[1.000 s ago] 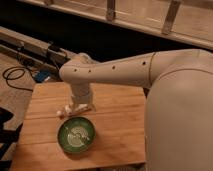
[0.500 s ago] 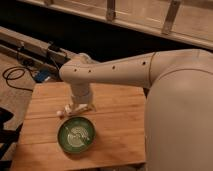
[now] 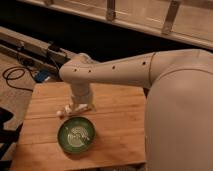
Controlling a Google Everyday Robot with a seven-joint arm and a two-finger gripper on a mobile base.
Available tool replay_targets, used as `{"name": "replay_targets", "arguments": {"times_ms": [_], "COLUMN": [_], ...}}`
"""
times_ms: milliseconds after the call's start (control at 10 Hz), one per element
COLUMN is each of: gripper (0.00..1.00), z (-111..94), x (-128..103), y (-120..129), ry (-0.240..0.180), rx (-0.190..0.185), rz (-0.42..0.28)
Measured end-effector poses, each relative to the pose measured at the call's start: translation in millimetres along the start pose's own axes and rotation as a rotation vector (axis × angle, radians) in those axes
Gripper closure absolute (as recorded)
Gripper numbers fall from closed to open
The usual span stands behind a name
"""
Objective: Place the bottle in the ceramic bowl
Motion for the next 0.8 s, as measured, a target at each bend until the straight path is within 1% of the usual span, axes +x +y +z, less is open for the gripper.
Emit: {"name": "replay_targets", "arguments": {"times_ms": [100,200,300,500,800], "gripper": [0.35,0.35,0.35,0.35,0.35], "z": [-0.1,-2.4,-5.1,-5.3,-5.3], "x": [0.3,-1.6,-3.3,-3.8,-3.7], "y": [-1.0,-0.9,-5.4,-1.5,-3.7], "ry": [-0.003,-0.025,-0.044,-0.048,-0.047], "rx": [0.001,-0.019,-0.027,-0.033,-0.030], "rz": [-0.001,0.016,0.036,0.032,0.035]}}
